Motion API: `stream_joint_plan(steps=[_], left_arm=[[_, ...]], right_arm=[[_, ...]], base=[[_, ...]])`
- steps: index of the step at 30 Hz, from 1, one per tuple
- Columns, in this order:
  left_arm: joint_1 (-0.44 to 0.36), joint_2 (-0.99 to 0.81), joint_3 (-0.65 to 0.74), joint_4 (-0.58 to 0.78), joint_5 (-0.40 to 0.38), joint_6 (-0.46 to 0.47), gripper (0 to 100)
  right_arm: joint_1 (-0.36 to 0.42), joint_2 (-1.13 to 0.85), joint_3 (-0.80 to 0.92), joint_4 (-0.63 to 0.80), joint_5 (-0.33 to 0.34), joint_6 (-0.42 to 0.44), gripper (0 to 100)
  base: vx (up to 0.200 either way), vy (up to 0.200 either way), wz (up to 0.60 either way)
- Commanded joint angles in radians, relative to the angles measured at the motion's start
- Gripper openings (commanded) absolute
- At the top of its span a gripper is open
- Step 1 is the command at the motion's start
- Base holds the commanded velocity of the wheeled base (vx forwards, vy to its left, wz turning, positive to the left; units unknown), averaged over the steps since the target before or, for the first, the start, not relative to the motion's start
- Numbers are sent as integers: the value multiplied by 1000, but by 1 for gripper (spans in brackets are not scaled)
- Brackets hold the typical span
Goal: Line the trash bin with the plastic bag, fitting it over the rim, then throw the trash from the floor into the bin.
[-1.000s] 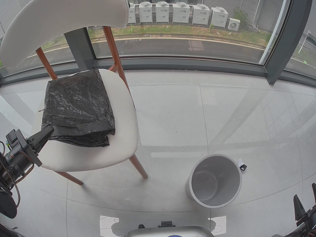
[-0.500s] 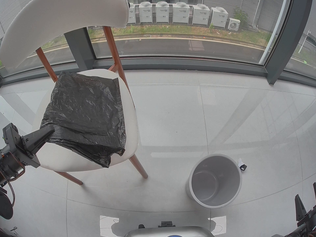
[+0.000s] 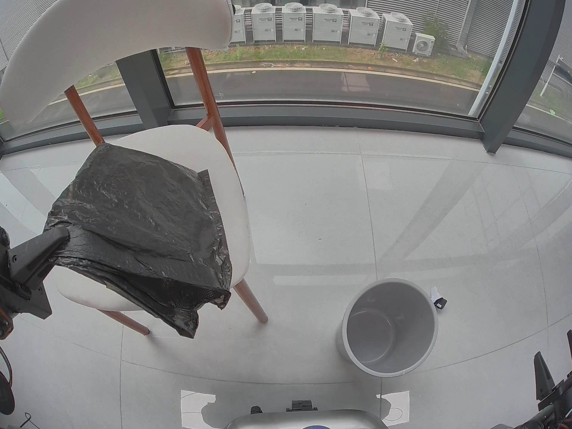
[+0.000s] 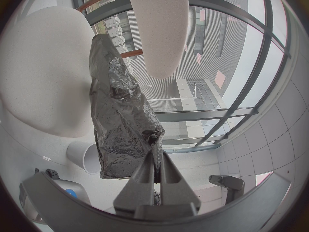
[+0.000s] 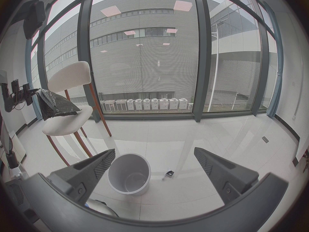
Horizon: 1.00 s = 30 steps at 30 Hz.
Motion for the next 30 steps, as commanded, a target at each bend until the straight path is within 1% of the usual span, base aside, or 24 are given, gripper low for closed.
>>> stream_joint_plan(steps=[1, 7, 30], left_arm=[[1, -105, 7, 16, -5, -16, 0], [1, -106, 9, 17, -6, -16, 0], [0, -108, 15, 19, -9, -17, 0]], right_arm=[[0, -6, 18, 0, 0, -1, 100], [0, -6, 18, 0, 0, -1, 100], [0, -6, 18, 0, 0, 1, 100]], base=[[0, 0, 0], [0, 0, 0], [0, -200, 0]])
